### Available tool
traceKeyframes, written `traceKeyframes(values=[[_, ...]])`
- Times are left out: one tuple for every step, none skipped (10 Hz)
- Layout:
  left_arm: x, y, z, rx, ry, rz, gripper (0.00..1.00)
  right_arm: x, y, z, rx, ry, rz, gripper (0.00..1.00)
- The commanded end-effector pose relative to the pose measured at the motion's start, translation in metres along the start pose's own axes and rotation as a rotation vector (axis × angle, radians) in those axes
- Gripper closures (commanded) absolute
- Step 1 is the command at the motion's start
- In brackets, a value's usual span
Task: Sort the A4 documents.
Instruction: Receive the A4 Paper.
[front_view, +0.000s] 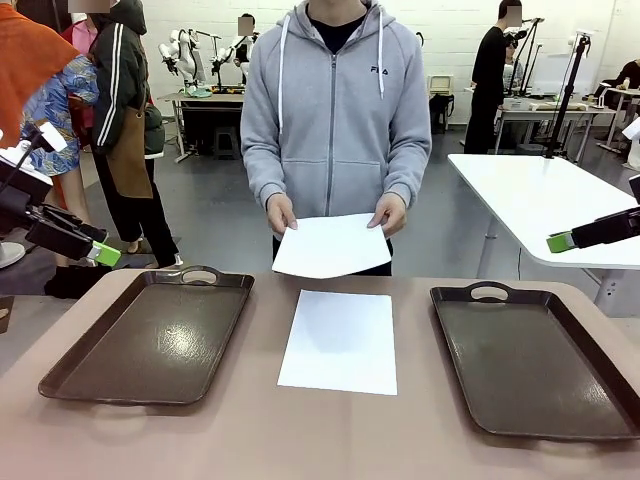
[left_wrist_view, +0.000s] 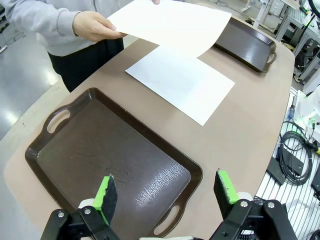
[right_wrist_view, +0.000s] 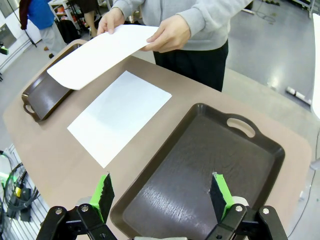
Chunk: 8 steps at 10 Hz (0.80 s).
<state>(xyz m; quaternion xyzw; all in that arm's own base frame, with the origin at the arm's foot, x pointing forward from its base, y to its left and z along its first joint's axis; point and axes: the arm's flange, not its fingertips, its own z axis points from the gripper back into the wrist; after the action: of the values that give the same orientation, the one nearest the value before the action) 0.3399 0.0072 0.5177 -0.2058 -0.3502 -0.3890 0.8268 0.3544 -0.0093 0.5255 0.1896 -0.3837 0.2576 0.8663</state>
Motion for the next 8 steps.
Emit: traceKeyframes(values=[[-0.0006,0.0016,-0.0011,-0.009,-0.006,0.0,0.0,-0.0005,-0.0003,-0.0014,0.008,0.0,-0.011,0.0],[-0.0006,0.0016,-0.0011,-0.009,-0.006,0.0,0.0,-0.0005,-0.0003,-0.0014,0.008,0.0,-0.011,0.0],[-0.0006,0.0016,-0.0011,-0.009,-0.006,0.0,0.0,-0.0005,-0.0003,-0.0014,0.008,0.0,-0.011,0.0],[-0.0006,0.0016,-0.0011,-0.009,-0.006,0.0,0.0,-0.0005,-0.0003,-0.0014,0.008,0.0,-0.011,0.0],[-0.0006,0.0016,-0.0011,-0.009,-0.006,0.0,0.0,-0.0005,-0.0003,-0.0014,0.008,0.0,-0.011,0.0],[-0.0006,0.0016,-0.0011,-0.009,-0.006,0.0,0.0,-0.0005,-0.0003,-0.0014,0.008,0.0,-0.011,0.0],[-0.0006,0.0016,-0.0011,-0.009,-0.006,0.0,0.0,-0.0005,-0.0003,-0.0014,0.008,0.0,-0.011,0.0],[-0.0006,0.0016,-0.0011,-0.009,-0.006,0.0,0.0,-0.0005,-0.0003,-0.0014,0.008,0.0,-0.011,0.0]])
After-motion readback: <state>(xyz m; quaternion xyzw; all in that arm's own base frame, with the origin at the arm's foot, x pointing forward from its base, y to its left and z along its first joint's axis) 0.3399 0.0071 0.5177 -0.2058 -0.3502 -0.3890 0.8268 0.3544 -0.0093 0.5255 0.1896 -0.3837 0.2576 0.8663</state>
